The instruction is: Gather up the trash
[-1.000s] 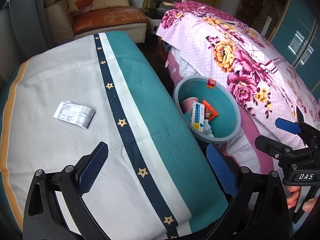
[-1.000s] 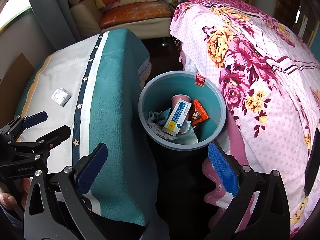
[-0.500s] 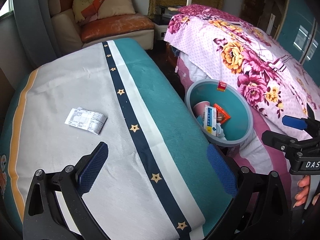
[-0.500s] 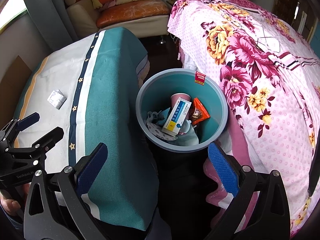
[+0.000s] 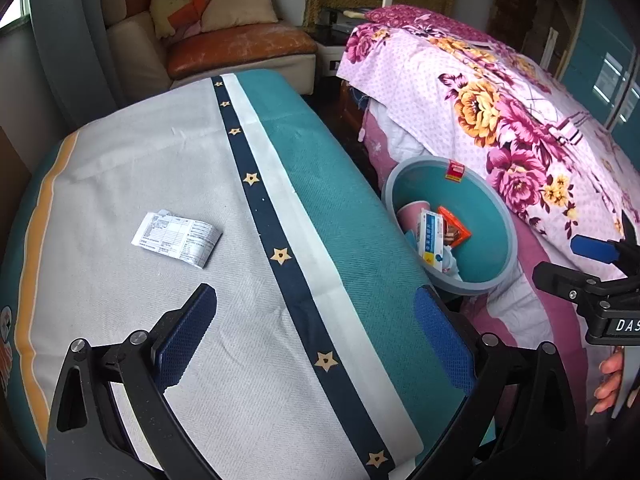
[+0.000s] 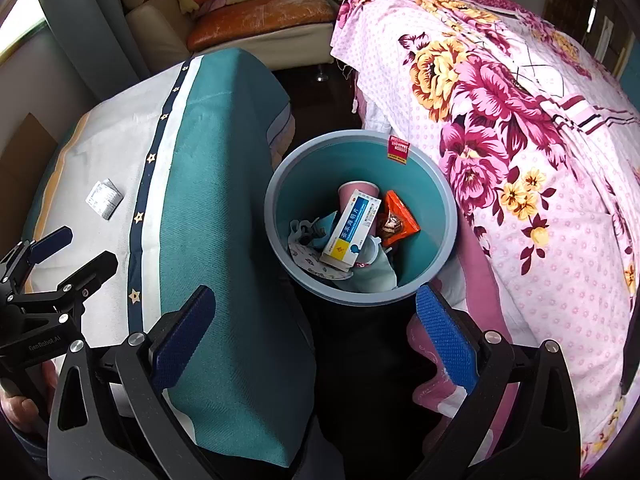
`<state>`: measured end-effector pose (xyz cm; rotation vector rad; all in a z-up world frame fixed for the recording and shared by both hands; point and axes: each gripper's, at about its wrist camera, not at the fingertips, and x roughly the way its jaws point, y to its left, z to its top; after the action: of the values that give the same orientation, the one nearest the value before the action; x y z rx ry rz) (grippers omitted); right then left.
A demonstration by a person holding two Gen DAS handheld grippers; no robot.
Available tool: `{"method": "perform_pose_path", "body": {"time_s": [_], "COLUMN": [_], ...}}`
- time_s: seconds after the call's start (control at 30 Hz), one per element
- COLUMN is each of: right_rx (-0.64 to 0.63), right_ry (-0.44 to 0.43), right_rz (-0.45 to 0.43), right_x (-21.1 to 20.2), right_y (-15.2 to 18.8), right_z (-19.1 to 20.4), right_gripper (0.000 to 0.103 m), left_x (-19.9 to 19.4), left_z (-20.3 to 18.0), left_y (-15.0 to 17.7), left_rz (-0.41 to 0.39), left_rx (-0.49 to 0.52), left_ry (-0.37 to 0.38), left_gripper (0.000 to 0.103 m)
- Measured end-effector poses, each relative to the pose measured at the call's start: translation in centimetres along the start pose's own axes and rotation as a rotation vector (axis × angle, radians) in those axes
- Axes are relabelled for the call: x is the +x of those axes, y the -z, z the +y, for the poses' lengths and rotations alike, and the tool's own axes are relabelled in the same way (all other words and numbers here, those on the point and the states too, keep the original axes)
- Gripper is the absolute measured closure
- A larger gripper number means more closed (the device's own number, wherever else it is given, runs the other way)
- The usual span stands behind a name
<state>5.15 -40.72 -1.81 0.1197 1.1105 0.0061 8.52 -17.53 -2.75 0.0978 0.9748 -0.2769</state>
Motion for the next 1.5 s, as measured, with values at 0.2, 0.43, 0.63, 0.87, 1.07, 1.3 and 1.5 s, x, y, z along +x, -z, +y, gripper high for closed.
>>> {"method": "perform_pose_path", "body": {"time_s": [0.2, 0.43, 0.63, 0.87, 1.07, 1.3, 1.5], "right_rx": [0.004, 0.006, 0.004, 0.005, 0.004, 0.004, 0.002], "right_ry": [0.002, 0.000, -0.001, -0.001, 0.000, -0.001, -0.004], "right_rz": [0.005, 0.013, 0.018, 0.020, 0.025, 0.029, 0.031], "right_x": [0.3, 0.7, 1.1, 1.1, 1.3, 1.5, 1.7], "right_y": [-0.1, -0.4, -0.7, -0.7, -1.1, -1.4, -1.6], "right_z": [-0.2, -0.3, -0.2, -0.2, -0.4, -0.4, -0.5], "right_gripper": [0.007, 0.007, 0.007, 0.007, 0.007, 0.007, 0.007], "left_x": [0.4, 0.7, 1.1, 1.3, 1.5, 1.4, 1.7], "left_z": [0.2, 0.4, 0.7, 0.8, 0.9, 0.8, 1.1], "left_y": [-0.1, -0.1, -0.1, -0.3, -0.4, -0.5, -0.5], "left_rz": [0.006, 0.012, 0.018, 0.021, 0.023, 0.022, 0.028], "left_rx": [-0.005, -0.010, -0.014, -0.014, -0.015, -0.014, -0.014], "left_ry": [-0.004, -0.003, -0.003, -0.002, -0.004, -0.005, -0.003], "left_gripper": [0.004, 0.004, 0.004, 0.004, 0.004, 0.004, 0.004]}}
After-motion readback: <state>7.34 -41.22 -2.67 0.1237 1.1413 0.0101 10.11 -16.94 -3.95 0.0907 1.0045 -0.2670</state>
